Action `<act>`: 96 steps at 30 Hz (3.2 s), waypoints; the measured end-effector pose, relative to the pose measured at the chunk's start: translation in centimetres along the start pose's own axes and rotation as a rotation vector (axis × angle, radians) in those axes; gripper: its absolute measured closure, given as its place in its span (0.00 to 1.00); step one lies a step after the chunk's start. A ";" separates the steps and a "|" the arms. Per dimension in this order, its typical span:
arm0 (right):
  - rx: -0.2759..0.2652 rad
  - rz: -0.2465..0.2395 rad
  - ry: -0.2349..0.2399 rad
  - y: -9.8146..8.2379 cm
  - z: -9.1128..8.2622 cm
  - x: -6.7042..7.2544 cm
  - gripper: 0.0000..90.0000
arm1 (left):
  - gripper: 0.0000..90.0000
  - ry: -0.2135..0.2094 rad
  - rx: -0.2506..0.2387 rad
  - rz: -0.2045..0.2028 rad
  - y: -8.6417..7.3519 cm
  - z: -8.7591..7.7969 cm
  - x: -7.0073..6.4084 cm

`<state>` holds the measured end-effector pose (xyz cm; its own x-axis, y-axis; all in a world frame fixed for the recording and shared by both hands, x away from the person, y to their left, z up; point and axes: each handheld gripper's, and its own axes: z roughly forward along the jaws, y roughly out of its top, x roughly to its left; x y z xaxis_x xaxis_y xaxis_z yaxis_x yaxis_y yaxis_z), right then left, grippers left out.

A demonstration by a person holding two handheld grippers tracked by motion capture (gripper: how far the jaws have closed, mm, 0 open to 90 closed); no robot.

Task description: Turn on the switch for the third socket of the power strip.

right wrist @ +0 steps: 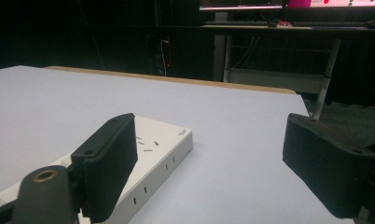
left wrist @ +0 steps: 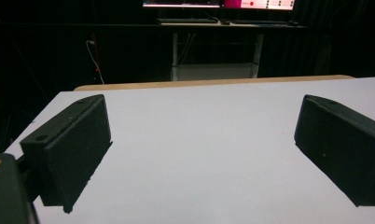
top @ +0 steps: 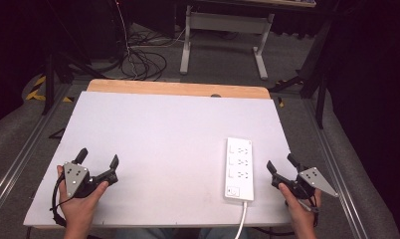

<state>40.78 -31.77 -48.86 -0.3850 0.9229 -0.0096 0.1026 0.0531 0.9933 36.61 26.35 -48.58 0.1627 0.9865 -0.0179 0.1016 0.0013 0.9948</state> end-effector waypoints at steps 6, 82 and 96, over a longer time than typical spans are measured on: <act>-0.001 0.005 -0.003 0.0 -0.1 0.0 0.20 | 0.05 -0.001 0.001 0.002 0.0 0.0 -0.1; 0.151 -0.100 0.192 7.2 3.5 0.5 1.00 | 0.05 0.011 0.002 0.010 0.0 -0.2 0.1; 0.208 -0.150 0.201 8.9 5.5 1.2 1.00 | 0.05 0.007 0.001 0.007 0.0 -0.1 0.1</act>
<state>46.24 -28.06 -40.67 -0.5815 0.8059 -0.1109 0.2082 0.2793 0.9374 36.50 26.48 -48.56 0.1566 0.9876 -0.0100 0.1017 -0.0061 0.9948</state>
